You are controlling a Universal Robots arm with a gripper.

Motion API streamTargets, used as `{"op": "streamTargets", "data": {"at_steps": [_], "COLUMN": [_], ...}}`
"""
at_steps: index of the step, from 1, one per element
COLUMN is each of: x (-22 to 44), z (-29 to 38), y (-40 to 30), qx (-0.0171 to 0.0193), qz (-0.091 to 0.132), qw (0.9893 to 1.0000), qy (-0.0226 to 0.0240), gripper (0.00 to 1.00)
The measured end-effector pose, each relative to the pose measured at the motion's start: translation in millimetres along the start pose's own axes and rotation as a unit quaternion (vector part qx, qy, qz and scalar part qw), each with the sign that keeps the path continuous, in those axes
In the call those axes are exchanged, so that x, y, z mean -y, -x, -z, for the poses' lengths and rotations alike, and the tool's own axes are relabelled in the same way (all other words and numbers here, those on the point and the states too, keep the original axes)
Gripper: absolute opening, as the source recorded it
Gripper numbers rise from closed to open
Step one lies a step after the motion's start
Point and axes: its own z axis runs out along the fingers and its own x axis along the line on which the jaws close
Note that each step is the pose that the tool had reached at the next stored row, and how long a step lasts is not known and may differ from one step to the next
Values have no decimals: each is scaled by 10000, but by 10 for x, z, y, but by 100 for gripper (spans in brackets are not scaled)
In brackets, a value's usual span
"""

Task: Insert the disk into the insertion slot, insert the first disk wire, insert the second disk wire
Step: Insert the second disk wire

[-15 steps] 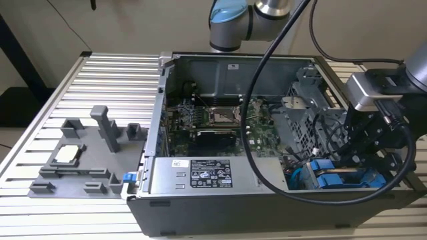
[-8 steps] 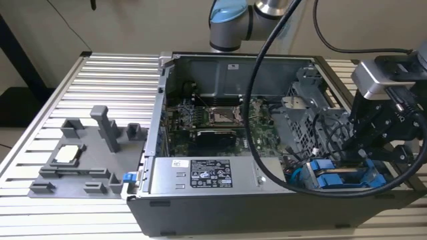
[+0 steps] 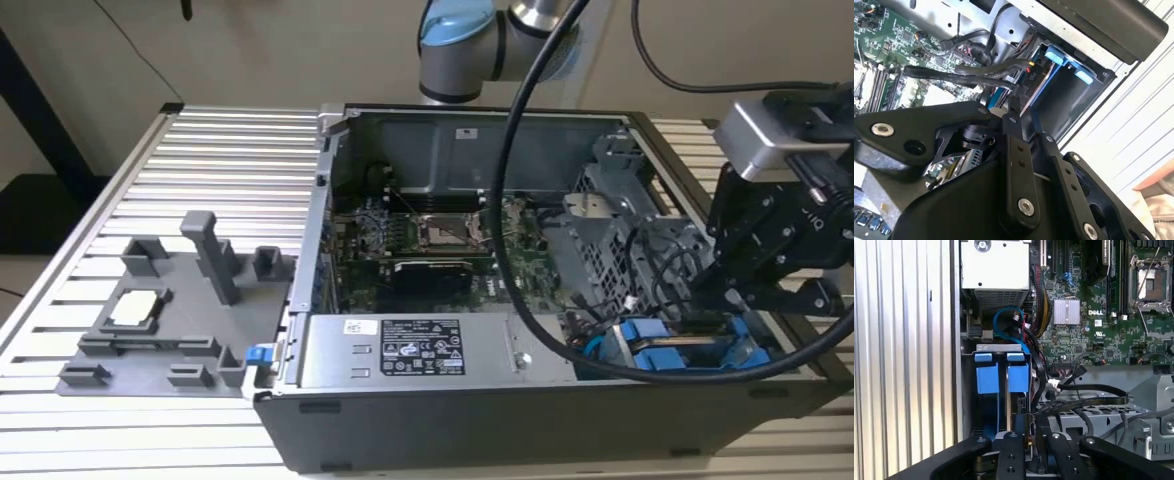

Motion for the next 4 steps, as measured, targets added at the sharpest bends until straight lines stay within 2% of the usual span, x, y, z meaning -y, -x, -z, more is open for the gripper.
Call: {"op": "streamTargets", "data": {"at_steps": [4], "x": [0], "z": [3], "y": [0], "qx": [-1], "qz": [0], "qw": [10000], "qy": [0], "gripper": [24]}}
